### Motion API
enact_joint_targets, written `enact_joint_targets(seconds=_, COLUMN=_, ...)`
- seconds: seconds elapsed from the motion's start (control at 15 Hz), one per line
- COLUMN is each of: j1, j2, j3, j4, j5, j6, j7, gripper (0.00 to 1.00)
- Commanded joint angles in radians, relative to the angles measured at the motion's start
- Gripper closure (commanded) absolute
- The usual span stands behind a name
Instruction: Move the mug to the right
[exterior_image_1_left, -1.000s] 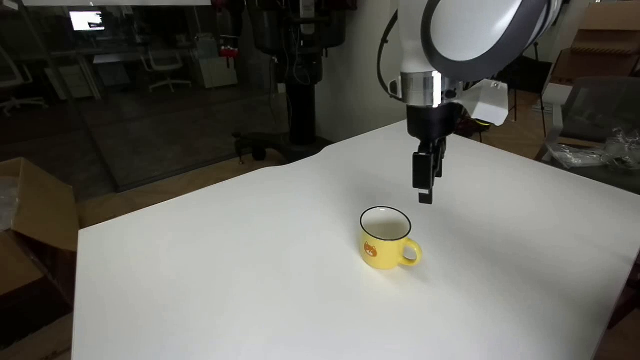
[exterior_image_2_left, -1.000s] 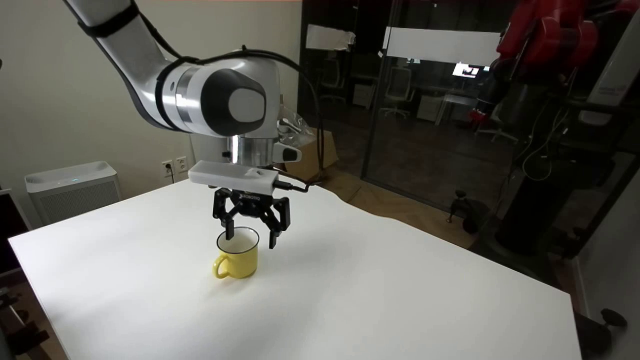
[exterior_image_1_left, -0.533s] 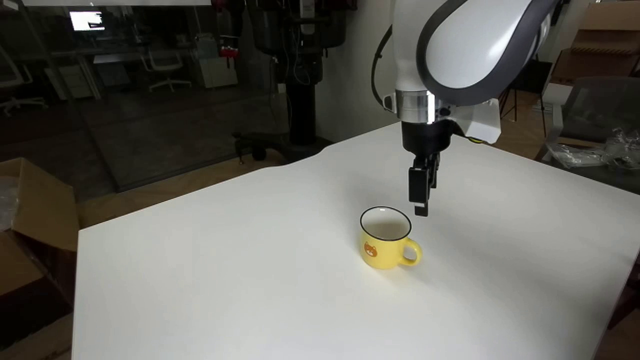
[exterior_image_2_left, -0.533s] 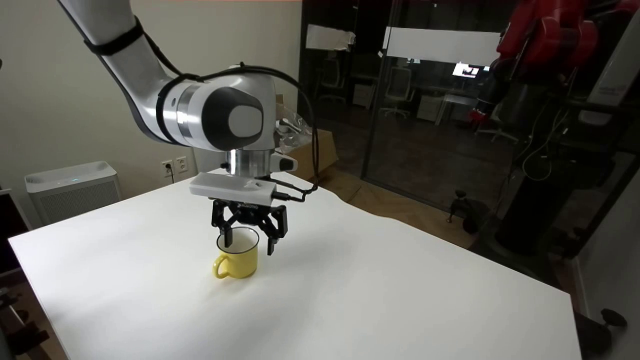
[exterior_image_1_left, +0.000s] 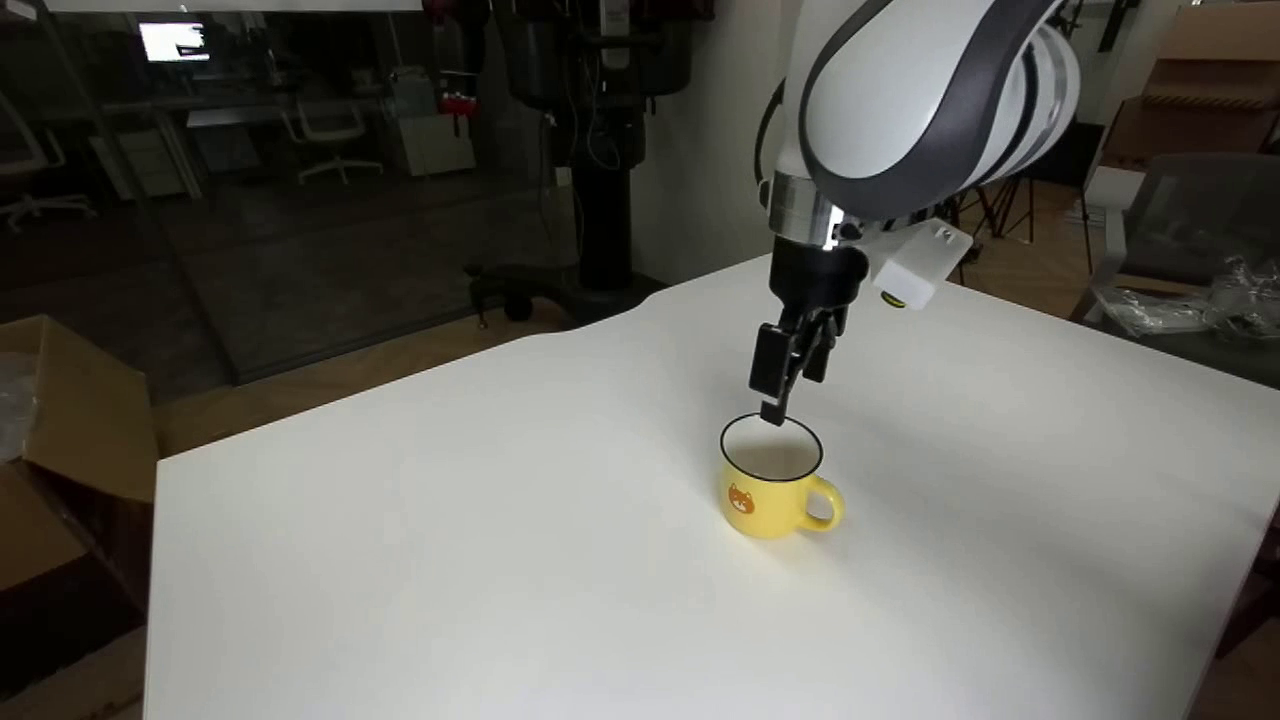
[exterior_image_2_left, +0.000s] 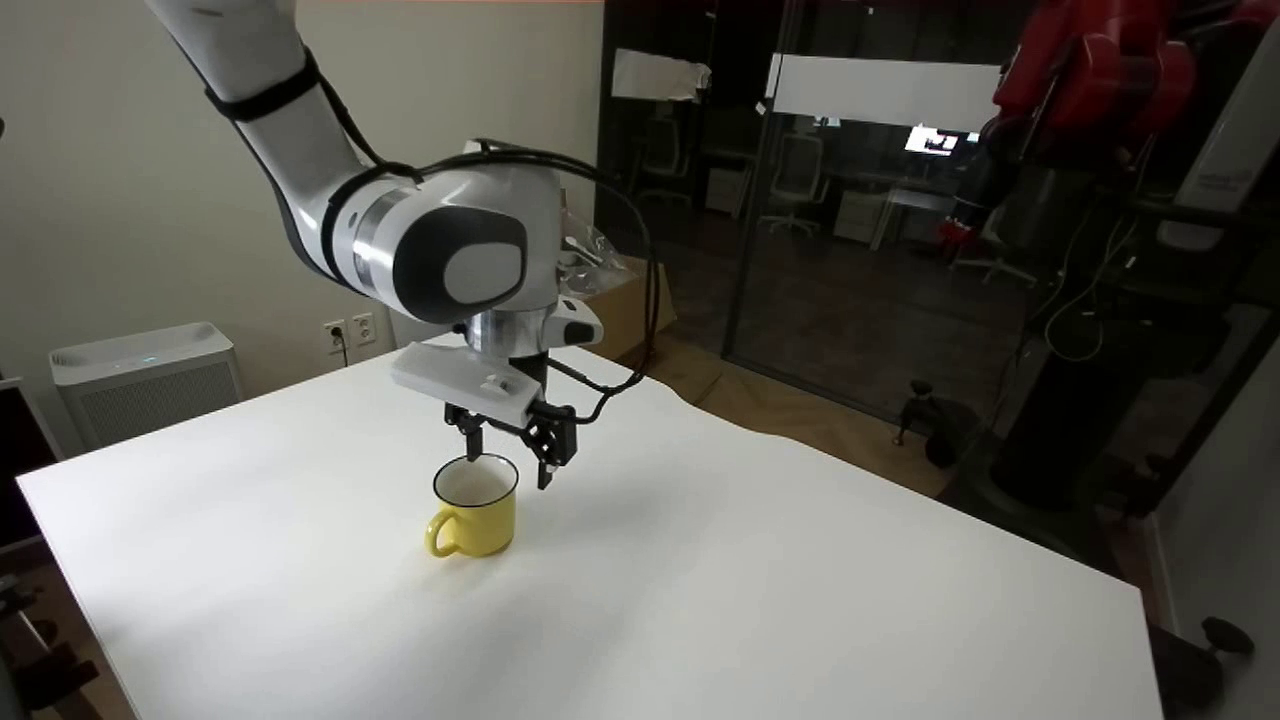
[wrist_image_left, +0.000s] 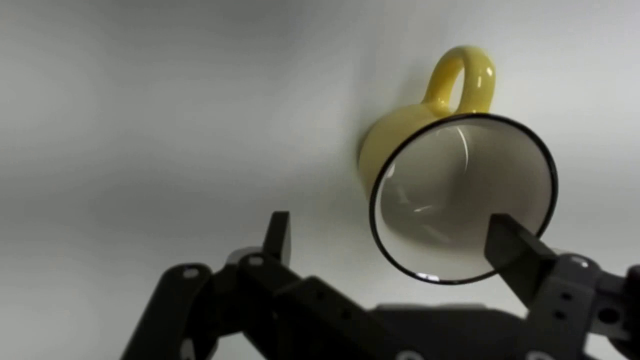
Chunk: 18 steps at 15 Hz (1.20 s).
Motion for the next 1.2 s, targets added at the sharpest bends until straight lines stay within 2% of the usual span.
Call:
enact_joint_targets(seconds=0.0, j1=-0.036, j2=0.067, j3=0.040, j4=0.057, j5=0.090, j6=0.063, j7=0.046, gripper=0.00)
enact_joint_targets(seconds=0.47, j1=-0.012, j2=0.064, j3=-0.001, j4=0.024, j5=0.083, j6=0.097, j7=0.150, gripper=0.00)
enact_joint_targets(seconds=1.13, j1=0.030, j2=0.082, j3=-0.071, j4=0.037, j5=0.051, j6=-0.082, j7=0.273, gripper=0.00)
